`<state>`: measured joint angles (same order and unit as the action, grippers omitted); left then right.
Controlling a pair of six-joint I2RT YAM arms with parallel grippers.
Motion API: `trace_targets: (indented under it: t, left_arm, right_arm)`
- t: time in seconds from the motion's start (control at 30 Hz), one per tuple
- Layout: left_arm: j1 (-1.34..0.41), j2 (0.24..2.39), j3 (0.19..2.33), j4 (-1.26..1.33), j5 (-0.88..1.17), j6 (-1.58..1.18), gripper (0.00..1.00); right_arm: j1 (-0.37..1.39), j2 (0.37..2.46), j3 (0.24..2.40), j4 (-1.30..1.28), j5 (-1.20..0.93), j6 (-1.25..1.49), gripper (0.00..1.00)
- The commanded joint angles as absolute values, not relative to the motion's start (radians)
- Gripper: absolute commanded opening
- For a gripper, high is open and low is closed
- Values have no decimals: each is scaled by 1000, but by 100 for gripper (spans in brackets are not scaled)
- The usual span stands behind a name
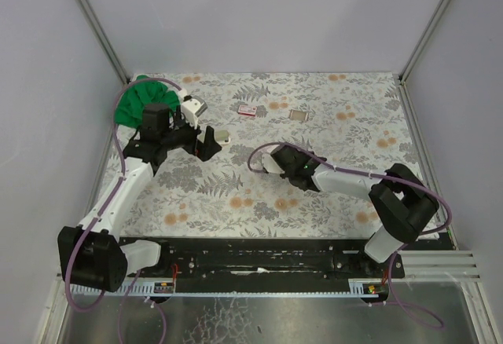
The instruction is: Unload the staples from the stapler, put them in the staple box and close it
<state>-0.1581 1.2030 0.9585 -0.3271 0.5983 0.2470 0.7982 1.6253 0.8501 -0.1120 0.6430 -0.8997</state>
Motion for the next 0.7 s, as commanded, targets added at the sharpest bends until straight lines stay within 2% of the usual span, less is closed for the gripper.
trace_targets:
  t: [0.0,0.03,0.1,0.17,0.23,0.33,0.53,0.67]
  left_arm:
    - [-142,1172,954,-256,595,232,100]
    - [-141,1173,953,-256,598,232,100]
    - [-137,1171,954,-256,599,230,100]
    - [-134,1172,954,-256,599,228,100]
    - [-133,1173,954,-255,599,225,100]
    - [-128,1167,951,-255,600,224,100]
    - [-121,1158,934,-241,601,222,100]
    - [-121,1164,938,-241,608,218,100]
  right_arm:
    - [774,1569,996,-312,427,-721,34]
    - [775,1574,1000,-325,408,-728,35]
    - [790,1584,949,-216,549,-795,33]
    - [809,1610,881,-93,660,-887,40]
    - [812,1650,914,-113,706,-875,36]
    - [828,1691,883,-17,794,-955,38]
    - [866,1793,820,-10,838,-1077,37]
    - [886,1844,835,-76,829,-1023,36]
